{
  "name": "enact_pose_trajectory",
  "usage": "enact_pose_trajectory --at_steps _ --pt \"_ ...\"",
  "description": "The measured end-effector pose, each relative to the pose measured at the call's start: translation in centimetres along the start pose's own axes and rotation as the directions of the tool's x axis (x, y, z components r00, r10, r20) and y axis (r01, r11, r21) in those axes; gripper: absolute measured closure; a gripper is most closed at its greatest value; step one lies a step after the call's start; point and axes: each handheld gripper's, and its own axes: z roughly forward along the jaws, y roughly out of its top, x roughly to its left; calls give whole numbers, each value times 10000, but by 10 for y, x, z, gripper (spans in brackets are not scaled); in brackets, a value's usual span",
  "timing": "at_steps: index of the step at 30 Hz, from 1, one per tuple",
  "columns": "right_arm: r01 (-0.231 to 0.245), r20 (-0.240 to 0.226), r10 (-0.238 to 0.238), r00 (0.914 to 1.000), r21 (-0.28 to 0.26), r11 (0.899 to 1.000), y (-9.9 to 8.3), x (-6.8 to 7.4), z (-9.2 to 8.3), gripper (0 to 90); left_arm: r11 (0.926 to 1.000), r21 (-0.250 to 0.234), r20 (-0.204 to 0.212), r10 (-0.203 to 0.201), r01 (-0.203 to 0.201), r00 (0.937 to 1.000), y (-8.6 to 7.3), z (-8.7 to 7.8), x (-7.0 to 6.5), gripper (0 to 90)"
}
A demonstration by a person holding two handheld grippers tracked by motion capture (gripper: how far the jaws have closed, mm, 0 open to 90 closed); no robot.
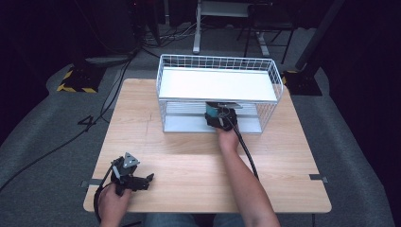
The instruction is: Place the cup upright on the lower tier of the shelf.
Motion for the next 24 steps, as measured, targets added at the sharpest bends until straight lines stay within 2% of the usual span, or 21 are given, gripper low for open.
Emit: enact_pose_trajectory --at_steps 4,5,6,17,21,24 --pt "-31 23 31 10000 51 10000 -2 0 2 113 10000 -2 -3 1 -1 10000 0 0 0 1" --pt "-130 63 130 9999 132 9998 -2 2 1 32 10000 -2 -1 1 -1 10000 0 0 0 1" --pt "-60 217 56 9997 155 9999 -2 3 1 0 10000 -3 3 4 -4 10000 0 0 0 1" --pt "-78 168 77 9998 56 10000 -4 -2 -15 0 10000 -2 -2 2 -2 10000 0 0 0 1" --pt "502 272 -504 9984 101 9987 -7 -3 -27 0 10000 -1 -5 2 -2 10000 0 0 0 1" --pt "803 191 -811 9965 404 9960 -11 -4 -36 0 10000 -3 -3 -3 3 10000 0 0 0 1"
